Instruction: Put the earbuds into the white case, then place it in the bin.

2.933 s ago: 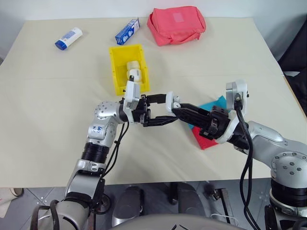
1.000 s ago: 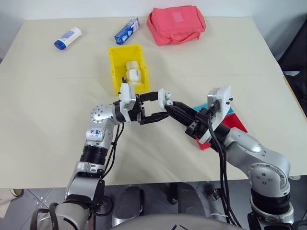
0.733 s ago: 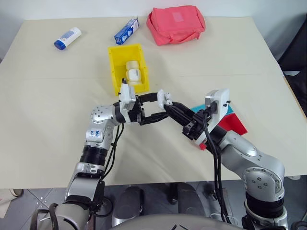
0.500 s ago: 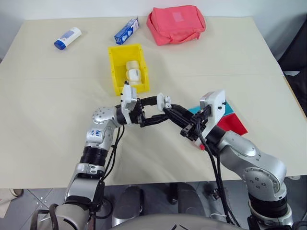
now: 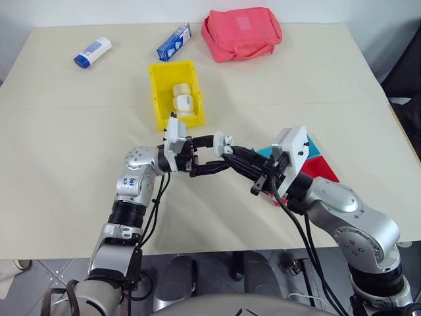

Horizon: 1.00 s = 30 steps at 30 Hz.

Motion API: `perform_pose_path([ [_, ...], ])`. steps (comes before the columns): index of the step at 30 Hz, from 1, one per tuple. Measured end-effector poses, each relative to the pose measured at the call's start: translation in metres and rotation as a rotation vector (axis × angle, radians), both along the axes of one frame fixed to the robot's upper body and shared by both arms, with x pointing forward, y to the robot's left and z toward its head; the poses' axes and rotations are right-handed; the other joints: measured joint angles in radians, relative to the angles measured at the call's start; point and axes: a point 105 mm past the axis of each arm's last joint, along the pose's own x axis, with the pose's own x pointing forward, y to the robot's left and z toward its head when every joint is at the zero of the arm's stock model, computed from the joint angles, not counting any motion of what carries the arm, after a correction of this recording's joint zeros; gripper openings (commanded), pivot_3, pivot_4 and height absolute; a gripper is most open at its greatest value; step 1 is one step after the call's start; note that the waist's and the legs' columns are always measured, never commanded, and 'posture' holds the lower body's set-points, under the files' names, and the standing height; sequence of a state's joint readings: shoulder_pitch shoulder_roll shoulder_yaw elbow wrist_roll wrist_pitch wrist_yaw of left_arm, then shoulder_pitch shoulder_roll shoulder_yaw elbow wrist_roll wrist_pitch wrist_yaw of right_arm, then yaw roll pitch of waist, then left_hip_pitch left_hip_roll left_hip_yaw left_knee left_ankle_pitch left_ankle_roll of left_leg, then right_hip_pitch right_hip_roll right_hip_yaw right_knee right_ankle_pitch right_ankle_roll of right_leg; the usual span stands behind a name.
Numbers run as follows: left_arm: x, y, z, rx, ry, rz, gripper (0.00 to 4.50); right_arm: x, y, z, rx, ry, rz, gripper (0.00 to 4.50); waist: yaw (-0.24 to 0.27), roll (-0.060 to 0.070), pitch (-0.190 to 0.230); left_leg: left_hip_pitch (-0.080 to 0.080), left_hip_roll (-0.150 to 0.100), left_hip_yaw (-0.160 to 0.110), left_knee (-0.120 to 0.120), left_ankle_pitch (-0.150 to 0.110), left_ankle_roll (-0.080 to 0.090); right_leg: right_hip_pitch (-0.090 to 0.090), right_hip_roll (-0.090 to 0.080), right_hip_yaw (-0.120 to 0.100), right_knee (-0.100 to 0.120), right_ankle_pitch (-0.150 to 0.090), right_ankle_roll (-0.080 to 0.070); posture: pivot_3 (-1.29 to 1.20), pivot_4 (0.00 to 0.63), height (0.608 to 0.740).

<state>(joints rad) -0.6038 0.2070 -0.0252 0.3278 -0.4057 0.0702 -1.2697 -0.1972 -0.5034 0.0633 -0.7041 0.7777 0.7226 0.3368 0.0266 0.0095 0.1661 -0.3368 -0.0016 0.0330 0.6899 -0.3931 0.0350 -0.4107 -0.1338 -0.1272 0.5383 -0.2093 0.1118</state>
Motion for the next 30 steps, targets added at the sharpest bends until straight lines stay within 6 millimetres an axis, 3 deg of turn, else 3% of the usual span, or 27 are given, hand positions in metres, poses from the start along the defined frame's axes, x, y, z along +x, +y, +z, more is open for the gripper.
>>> perform_pose_path([
  [10, -0.004, -0.009, 0.015, 0.018, -0.086, -0.077, 2.8, -0.011, -0.014, 0.015, 0.037, 0.029, 0.055, 0.51, -0.001, 0.0, 0.0, 0.0, 0.001, 0.0, -0.001, 0.0, 0.0, 0.0, -0.002, 0.0, -0.002, 0.0, 0.0, 0.0, 0.15, 0.74],
  [30, -0.003, -0.006, 0.008, 0.047, -0.085, -0.083, 2.8, -0.011, -0.011, 0.009, 0.012, 0.074, 0.049, 0.51, 0.0, 0.0, 0.0, 0.0, 0.001, 0.0, -0.002, 0.0, -0.001, 0.0, 0.0, -0.001, -0.002, 0.0, 0.0, 0.0, 0.15, 0.74],
])
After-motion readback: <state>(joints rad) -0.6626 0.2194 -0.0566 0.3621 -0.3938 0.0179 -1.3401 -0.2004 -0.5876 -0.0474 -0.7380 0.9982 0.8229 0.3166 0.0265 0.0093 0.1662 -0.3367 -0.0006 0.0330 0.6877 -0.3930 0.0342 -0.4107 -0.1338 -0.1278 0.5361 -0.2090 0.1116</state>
